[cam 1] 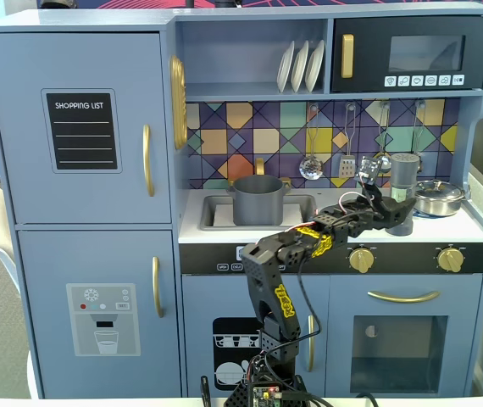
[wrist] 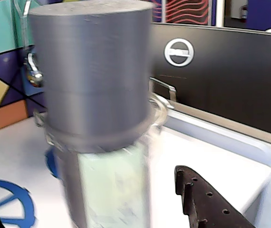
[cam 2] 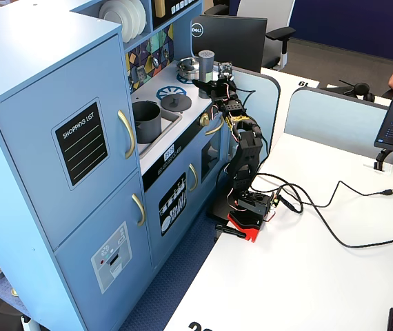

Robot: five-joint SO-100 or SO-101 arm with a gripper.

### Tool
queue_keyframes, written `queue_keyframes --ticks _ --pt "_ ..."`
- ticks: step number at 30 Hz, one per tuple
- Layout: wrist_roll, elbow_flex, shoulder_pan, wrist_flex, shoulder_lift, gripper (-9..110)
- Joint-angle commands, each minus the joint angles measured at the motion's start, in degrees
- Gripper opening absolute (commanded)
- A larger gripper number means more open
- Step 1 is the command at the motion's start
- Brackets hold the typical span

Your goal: Put salt in the gray recipient

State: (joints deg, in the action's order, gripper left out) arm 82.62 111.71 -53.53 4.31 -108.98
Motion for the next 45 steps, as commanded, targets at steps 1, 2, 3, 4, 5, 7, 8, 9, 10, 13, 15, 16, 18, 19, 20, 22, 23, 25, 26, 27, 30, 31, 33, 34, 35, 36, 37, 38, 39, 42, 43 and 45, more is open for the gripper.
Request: queue_keyframes --ticks 1,2,3,4,5,7,8,9,10,13,15,16,18,19,20,22,23,25,26,27,30,31,33,34,35,36,37,38,39,42,43,45 --pt "-0.9 -9.7 1.1 0.6 4.0 51" --pt "-0.9 -11.0 1.1 0.6 5.4 51" --pt "-0.5 -12.4 1.2 0.6 6.8 51" --pt "-0.4 -13.8 1.3 0.6 8.0 50" --pt "-0.2 -15.1 1.4 0.6 9.3 50" --pt "0.3 -17.8 1.4 0.7 11.6 50" --pt "0.4 -18.9 1.4 0.7 12.7 50" --pt "0.5 -20.0 1.4 0.7 13.6 49" --pt "0.6 -21.2 1.4 0.7 14.6 49" --pt "1.1 -24.2 1.6 0.7 17.3 48" --pt "1.4 -26.2 1.8 0.7 19.2 47" --pt "1.4 -27.2 2.0 0.8 20.0 46" --pt "1.6 -29.9 2.6 0.6 22.0 35" --pt "2.5 -30.7 3.0 0.4 22.6 24" --pt "3.2 -31.2 3.5 0.4 23.0 10" --pt "1.8 -32.1 4.4 1.5 23.3 0" --pt "0.4 -32.2 4.7 2.5 22.9 0" --pt "-2.1 -32.0 5.2 4.5 21.2 0" --pt "-3.2 -32.0 5.4 5.2 19.9 0" --pt "-4.1 -31.9 5.4 5.4 18.1 0" --pt "-8.4 -31.7 6.2 4.9 12.0 0" --pt "-10.5 -31.7 6.7 2.5 9.5 0" --pt "-16.1 -31.7 8.4 -4.0 4.5 0" --pt "-19.8 -31.7 9.5 -7.6 2.3 0" --pt "-22.9 -31.6 10.8 -11.5 0.1 0" --pt "-26.3 -31.2 12.3 -14.4 -2.1 0" --pt "-29.9 -30.1 14.2 -15.9 -4.5 0" --pt "-34.7 -29.1 16.6 -17.7 -6.7 0" --pt "-39.5 -28.5 19.2 -20.3 -8.8 0" --pt "-54.5 -27.8 28.0 -28.2 -13.2 0" --pt "-59.2 -27.8 31.0 -30.7 -13.9 0" --pt "-69.9 -27.9 36.4 -33.6 -14.4 0"
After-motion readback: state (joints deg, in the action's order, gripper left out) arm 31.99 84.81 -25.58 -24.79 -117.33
